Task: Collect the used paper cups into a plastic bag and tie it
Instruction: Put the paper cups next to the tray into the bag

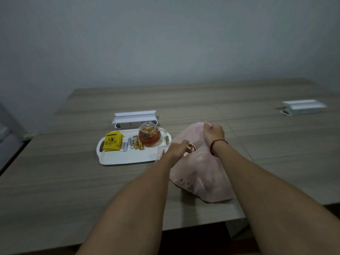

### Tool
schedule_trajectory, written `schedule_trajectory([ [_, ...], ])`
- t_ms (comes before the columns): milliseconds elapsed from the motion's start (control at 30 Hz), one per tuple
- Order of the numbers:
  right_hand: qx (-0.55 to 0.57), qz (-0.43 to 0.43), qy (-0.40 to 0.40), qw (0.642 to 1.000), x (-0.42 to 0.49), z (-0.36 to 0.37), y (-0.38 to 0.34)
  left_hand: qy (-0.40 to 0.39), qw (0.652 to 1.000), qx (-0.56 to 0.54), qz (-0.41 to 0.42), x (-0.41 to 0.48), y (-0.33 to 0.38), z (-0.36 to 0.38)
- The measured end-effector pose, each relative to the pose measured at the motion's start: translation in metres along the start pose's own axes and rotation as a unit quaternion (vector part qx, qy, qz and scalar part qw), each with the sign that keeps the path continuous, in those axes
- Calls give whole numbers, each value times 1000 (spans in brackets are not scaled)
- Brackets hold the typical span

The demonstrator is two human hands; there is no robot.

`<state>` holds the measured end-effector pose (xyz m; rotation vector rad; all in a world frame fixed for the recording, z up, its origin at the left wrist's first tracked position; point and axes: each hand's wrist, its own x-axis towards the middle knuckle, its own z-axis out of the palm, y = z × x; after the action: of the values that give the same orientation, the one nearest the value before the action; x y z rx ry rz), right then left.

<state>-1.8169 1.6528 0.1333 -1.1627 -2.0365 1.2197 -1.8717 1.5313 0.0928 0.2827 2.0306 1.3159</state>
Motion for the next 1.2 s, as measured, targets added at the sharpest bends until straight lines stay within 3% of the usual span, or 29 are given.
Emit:
schedule_trajectory([
  [133, 14, 17, -3, 1000, 8, 11, 12, 174, 978, 91, -69, 26, -34, -27],
  [200, 17, 31, -9, 999, 11, 23, 19, 221, 961, 104, -127, 38, -54, -41],
  [300, 4, 34, -28, 999, 14, 46, 28, 194, 963, 68, -174, 55, -76, -52],
  [533, -28, 47, -83, 995, 17, 94, 49, 160, 968, 27, -192, 87, -114, -49],
  [633, -34, 45, -81, 995, 19, 100, 55, 115, 971, 36, -209, 98, -128, -48],
  [733, -27, 61, -81, 994, 21, 102, 59, 120, 966, 67, -218, 94, -130, -47],
  [1000, 20, 86, -66, 994, 19, 59, 53, 177, 977, -23, -118, 60, -67, -35],
  [1200, 36, 38, 1, 999, 13, 6, 32, 187, 981, -24, 41, 27, -25, -28],
])
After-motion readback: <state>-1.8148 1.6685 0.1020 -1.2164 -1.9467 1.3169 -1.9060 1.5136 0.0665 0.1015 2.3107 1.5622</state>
